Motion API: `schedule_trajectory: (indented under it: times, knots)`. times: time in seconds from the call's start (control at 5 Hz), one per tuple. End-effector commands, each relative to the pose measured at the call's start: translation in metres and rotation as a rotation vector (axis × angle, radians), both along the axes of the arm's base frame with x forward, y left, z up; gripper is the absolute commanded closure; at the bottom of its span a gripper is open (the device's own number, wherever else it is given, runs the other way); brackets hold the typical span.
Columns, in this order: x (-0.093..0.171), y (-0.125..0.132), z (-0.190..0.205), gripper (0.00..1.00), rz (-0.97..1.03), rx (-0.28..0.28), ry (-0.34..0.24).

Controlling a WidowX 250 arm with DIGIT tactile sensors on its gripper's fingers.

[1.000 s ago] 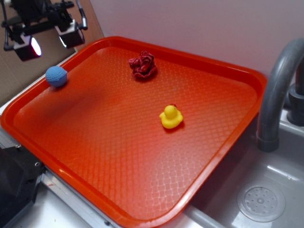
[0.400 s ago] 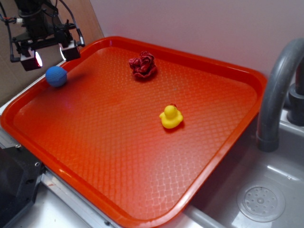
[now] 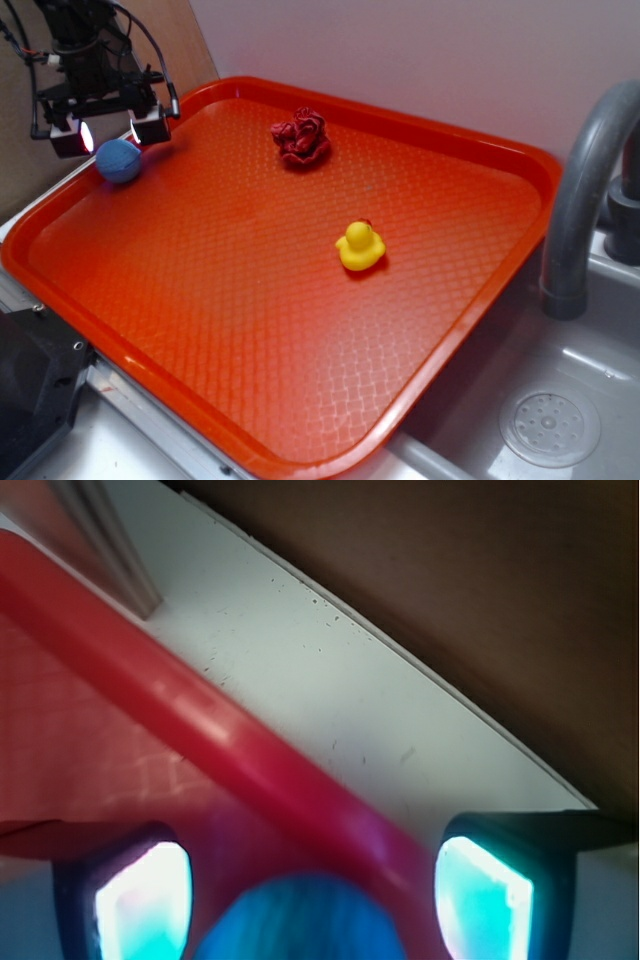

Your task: Grab the blue ball.

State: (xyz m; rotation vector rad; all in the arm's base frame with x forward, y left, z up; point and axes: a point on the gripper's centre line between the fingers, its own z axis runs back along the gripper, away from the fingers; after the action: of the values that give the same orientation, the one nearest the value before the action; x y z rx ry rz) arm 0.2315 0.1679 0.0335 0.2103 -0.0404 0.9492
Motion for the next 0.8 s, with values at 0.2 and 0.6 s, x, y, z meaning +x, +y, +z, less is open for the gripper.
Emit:
schedule_trajectory:
  times: [0.2, 0.6]
  knots:
    - [-0.011, 0.01, 0.008, 1.0, -0.035, 0.007, 0.026]
    - [-0.008, -0.027, 0.016, 1.0, -0.087, -0.023, 0.103]
